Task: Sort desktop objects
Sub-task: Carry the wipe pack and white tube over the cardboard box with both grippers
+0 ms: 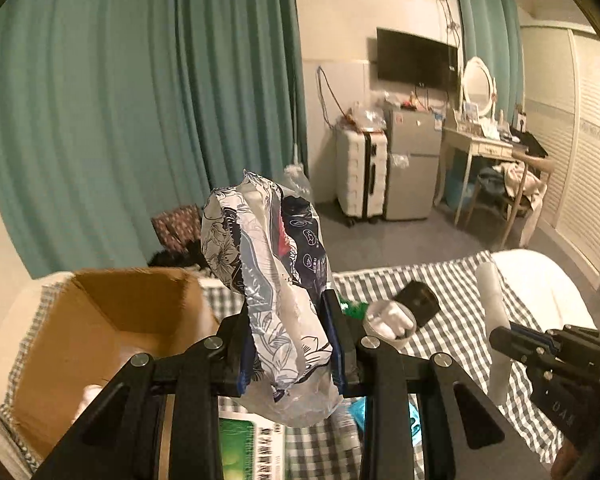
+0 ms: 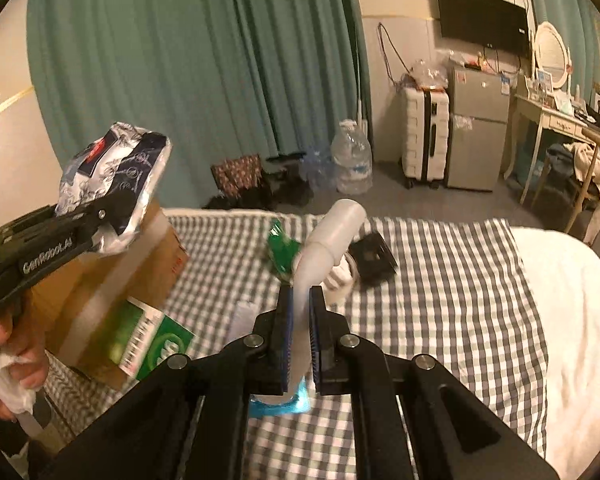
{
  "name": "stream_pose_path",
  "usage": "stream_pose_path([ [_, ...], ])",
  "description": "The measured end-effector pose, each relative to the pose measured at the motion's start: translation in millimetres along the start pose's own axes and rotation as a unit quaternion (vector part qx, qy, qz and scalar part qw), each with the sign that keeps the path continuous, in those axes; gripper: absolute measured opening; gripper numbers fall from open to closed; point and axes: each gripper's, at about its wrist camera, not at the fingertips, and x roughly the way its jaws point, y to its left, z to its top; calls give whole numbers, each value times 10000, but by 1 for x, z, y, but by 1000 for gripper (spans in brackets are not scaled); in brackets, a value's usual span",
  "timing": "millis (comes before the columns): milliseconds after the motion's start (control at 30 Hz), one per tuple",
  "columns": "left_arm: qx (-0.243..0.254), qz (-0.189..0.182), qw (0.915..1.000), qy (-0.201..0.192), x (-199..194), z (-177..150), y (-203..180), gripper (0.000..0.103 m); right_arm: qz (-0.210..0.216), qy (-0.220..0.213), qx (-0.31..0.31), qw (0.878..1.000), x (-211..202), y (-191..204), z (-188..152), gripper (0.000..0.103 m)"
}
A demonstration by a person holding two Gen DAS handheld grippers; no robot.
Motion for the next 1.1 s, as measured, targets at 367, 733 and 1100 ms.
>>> stream_pose_path([
  [367, -182, 170, 9991, -351, -45, 14, 43, 30, 237, -516, -159, 9983, -39, 43, 24, 7],
  [733, -309, 315, 9984, -348, -63, 15, 83, 30, 371, -892, -444, 9943, -51, 87, 47, 7],
  [1100, -187, 493, 9986, -98, -60, 10, 112, 30, 573, -888, -698, 9920, -32, 127, 58, 7],
])
